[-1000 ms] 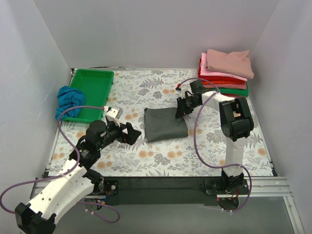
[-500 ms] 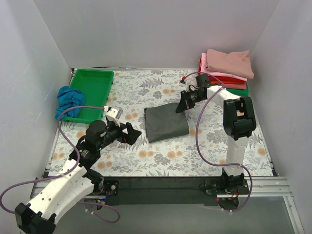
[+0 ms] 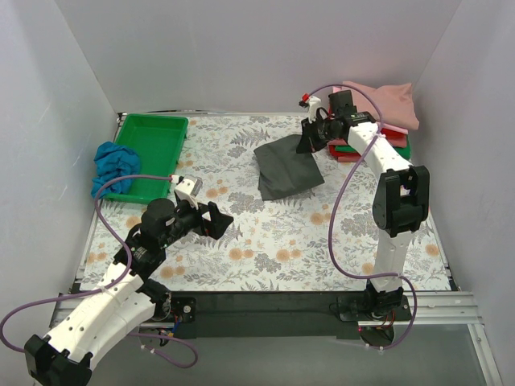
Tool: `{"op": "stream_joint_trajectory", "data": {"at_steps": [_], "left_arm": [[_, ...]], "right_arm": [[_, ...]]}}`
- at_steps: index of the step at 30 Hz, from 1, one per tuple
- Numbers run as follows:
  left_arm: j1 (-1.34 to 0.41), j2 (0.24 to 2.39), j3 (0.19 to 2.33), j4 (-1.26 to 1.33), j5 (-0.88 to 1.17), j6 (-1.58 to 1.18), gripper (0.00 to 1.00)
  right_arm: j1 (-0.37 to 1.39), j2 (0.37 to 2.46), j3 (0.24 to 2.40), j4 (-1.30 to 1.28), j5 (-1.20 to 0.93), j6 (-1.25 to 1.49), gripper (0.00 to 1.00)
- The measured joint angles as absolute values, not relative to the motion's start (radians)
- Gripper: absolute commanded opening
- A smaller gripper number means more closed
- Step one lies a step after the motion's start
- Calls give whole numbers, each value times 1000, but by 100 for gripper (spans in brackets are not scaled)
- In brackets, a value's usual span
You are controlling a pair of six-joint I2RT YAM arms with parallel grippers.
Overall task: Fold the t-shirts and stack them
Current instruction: Neatly place the folded tshirt to the corner
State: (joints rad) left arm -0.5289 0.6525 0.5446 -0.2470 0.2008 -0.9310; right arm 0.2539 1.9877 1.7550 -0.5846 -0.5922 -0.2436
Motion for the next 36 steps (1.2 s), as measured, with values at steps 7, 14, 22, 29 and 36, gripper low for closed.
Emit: {"op": "stream_joint_trajectory", "data": {"at_steps": [7, 14, 22, 29, 36], "left_arm": [[-529, 653, 545, -247, 202, -931, 92], [-529, 653, 545, -247, 203, -929, 92], [-529, 653, 545, -247, 204, -927, 92], [-529, 653, 545, -247, 204, -927, 92], [-529, 653, 545, -247, 208, -923, 92]], "right_arm": [[264, 1988, 1861, -626, -425, -300, 1], [274, 1999, 2026, -647, -300, -359, 1], [275, 2011, 2144, -651, -196, -416, 1], [275, 2015, 2222, -656, -110, -455, 1], [253, 2015, 2256, -649, -62, -477, 1]]}}
